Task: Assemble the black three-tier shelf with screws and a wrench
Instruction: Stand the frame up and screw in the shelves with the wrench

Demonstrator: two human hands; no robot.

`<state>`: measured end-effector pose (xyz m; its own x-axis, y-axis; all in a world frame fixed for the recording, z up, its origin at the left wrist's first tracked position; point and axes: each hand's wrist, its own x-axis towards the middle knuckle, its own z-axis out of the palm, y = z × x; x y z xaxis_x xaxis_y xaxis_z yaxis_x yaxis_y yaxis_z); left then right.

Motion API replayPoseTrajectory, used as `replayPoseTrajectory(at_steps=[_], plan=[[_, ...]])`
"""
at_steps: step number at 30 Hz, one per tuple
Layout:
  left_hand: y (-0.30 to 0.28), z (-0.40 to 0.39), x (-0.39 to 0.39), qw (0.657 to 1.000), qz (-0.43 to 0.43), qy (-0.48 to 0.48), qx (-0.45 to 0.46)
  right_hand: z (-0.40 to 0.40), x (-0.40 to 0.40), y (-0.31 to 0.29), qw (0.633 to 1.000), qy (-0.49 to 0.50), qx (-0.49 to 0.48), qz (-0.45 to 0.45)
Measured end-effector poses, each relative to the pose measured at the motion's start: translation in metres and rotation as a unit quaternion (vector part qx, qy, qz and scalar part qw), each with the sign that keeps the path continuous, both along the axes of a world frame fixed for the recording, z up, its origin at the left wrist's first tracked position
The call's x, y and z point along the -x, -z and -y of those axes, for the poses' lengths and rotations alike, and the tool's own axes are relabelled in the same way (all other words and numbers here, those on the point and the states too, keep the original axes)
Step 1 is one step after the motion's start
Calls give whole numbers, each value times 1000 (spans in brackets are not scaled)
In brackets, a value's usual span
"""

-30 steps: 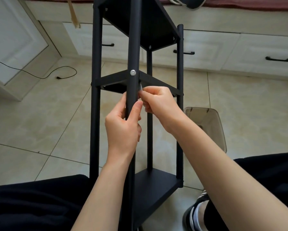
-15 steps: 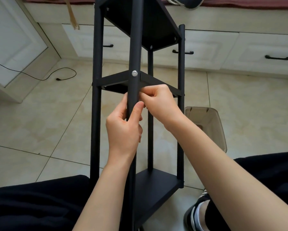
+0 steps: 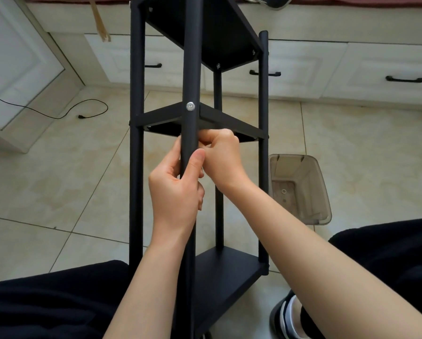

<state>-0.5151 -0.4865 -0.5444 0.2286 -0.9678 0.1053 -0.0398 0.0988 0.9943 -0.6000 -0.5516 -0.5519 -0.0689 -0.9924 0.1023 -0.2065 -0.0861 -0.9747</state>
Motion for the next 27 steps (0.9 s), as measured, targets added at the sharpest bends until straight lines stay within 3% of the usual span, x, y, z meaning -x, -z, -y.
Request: replayPoseTrajectory(at_steps=[10, 16, 27], plan=[[0, -2, 0, 1000, 10, 8, 6, 10, -11, 15, 998, 29, 32, 41], [0, -2, 1, 1000, 12, 18, 4, 5, 0, 10, 999, -3, 20, 50], [0, -4, 2, 1000, 11, 23, 16, -17, 30, -13, 993, -48, -80, 71]])
